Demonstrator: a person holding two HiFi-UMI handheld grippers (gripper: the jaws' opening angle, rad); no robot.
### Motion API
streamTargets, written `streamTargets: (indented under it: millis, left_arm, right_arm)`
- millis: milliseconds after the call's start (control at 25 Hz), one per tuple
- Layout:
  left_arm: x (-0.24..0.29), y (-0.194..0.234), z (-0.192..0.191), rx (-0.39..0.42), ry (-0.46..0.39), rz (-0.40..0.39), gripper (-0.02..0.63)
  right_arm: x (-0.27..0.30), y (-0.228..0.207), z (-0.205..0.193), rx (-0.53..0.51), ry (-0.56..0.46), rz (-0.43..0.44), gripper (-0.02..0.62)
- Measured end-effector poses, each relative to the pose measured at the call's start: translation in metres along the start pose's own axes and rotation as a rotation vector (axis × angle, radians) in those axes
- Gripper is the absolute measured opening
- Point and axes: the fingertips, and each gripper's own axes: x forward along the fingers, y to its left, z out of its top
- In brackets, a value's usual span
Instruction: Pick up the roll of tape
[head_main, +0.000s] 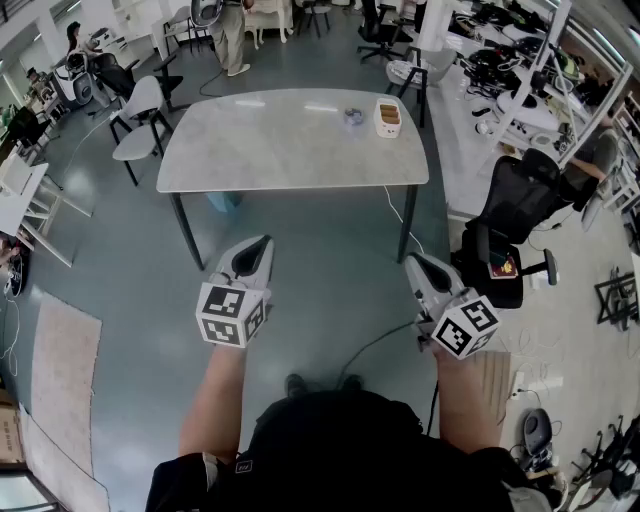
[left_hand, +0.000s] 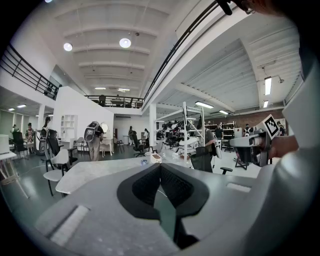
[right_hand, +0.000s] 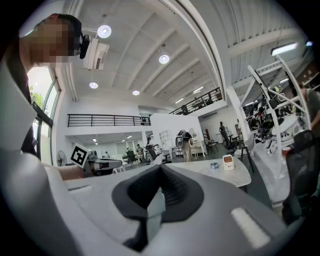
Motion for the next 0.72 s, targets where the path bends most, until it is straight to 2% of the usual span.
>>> streamTargets:
  millis: [320,720]
  left_arm:
    - [0.008,-0.024,0.0,0.003,0.016,0.008,0.011]
    - [0.019,-0.065,0.004,0.002,0.001,0.011,0.012]
  right_arm:
    - [-0.015,-0.012,0.001,-0.001,-0.001,0.022,0.002]
    - [-0.053,-0.046,0.007,0.064,-0.045,0.02,0.002]
